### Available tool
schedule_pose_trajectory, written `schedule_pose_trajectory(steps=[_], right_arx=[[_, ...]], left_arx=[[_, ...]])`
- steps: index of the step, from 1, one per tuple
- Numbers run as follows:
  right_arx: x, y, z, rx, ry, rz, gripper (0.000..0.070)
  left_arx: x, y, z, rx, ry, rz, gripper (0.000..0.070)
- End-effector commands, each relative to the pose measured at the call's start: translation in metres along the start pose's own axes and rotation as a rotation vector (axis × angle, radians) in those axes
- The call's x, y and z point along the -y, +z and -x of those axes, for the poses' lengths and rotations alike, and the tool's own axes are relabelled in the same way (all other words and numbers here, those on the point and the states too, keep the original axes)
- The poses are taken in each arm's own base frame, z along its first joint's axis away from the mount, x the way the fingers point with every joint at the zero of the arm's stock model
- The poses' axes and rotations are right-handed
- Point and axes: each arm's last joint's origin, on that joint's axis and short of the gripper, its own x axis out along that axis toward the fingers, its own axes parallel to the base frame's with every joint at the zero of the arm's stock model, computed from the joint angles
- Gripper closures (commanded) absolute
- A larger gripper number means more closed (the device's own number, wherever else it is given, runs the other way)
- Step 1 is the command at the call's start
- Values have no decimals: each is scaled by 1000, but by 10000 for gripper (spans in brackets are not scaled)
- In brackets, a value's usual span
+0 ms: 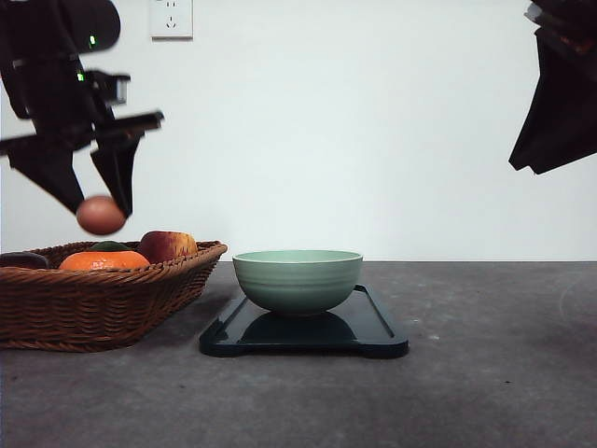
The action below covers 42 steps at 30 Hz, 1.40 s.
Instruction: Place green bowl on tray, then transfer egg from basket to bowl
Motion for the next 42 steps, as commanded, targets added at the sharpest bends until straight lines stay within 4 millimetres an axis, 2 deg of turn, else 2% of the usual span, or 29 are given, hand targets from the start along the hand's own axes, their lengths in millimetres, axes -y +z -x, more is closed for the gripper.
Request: schedule_pose_trajectory(steps=[1, 9, 19, 26, 32, 42], right_arx=[[-1, 1, -1, 3, 2, -8, 565], [-1, 1, -1, 5, 2, -7, 565], [-1, 1, -1, 6, 3, -6, 565], [-1, 1, -1, 1, 6, -7, 565], [-1, 1, -1, 1, 6, -7, 565], [-1, 0, -1, -6, 5, -8, 565]], left_arx=[[6, 6, 12, 41, -22, -15, 450], [37, 6, 43, 159, -140, -101, 450], [92, 2, 48, 251, -277, -241, 449], [118, 1, 47, 315, -339, -295, 448], [129, 1, 31, 315, -354, -313, 448], [137, 4, -20, 281, -345, -313, 448]])
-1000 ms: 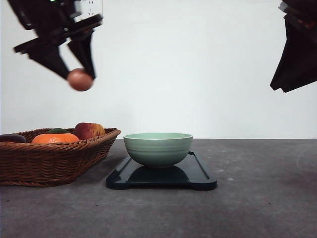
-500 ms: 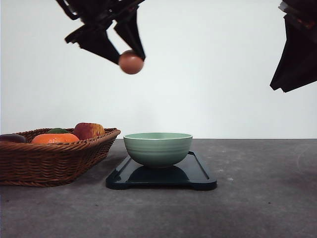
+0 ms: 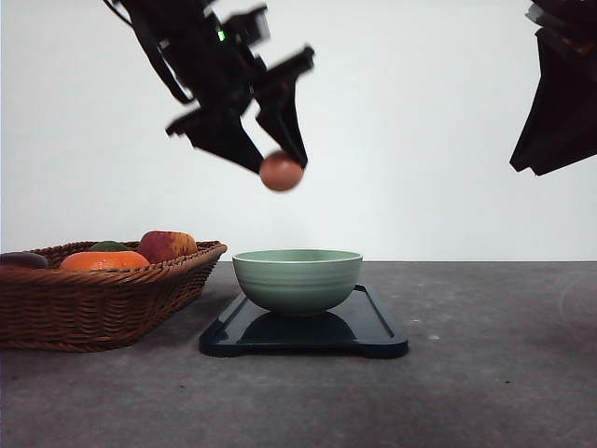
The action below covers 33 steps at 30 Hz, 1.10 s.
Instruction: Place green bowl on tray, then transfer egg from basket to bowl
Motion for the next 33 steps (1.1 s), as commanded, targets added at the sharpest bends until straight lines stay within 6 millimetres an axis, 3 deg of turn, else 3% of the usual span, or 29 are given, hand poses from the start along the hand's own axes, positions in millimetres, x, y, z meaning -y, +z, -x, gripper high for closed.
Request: schedule_pose_trajectory(steps=[1, 18, 33], right_arx=[[-1, 1, -1, 0, 4, -7, 565], [-1, 0, -1, -9, 2, -8, 565], [-1, -1, -1, -20, 1, -10, 565]], left_arx=[[3, 4, -9, 20, -5, -18, 448], [1, -24, -71, -55, 63, -30, 446], [-6, -47, -99, -147, 77, -19, 445]])
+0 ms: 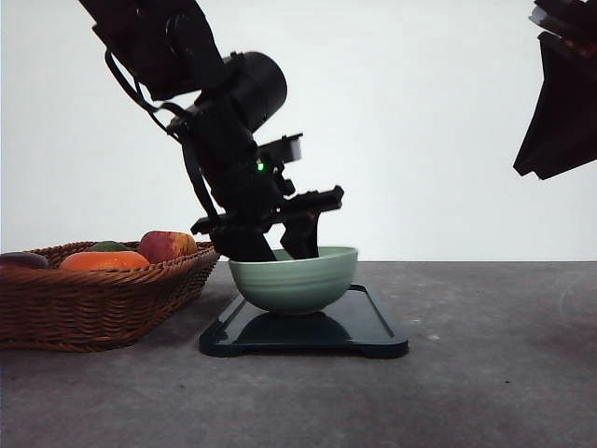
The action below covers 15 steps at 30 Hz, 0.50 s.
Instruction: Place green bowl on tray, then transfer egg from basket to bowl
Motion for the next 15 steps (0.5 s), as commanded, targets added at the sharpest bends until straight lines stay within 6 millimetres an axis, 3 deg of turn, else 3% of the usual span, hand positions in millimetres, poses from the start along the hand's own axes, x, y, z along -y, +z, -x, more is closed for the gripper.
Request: schedule_pose_trajectory(steps=[1, 11, 13, 15], right_arx=[[-1, 0, -1, -5, 3, -8, 565], [-1, -2, -1, -26, 0, -10, 565], [-1, -2, -1, -26, 0, -10, 565], [-1, -2, -1, -26, 0, -10, 565]], left_arx=[[4, 0, -9, -10, -1, -13, 444], [9, 0, -9, -6, -10, -22, 428], [9, 0, -9, -12, -9, -21, 403], [9, -1, -9, -16, -9, -18, 333]])
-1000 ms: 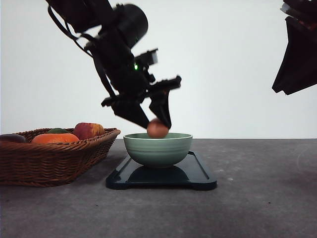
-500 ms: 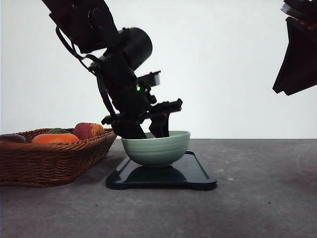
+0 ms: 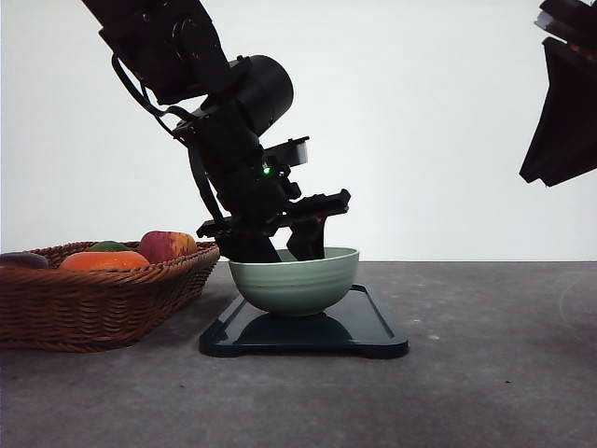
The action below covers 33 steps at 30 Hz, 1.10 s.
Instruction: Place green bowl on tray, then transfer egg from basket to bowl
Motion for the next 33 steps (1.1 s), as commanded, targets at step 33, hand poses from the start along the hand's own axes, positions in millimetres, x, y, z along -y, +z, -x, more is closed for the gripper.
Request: schedule_pose_trajectory(steps=[33], right_arx=[[-1, 0, 0, -4, 3, -7, 565]], left_arx=[[15, 41, 134, -44, 48, 39, 307]])
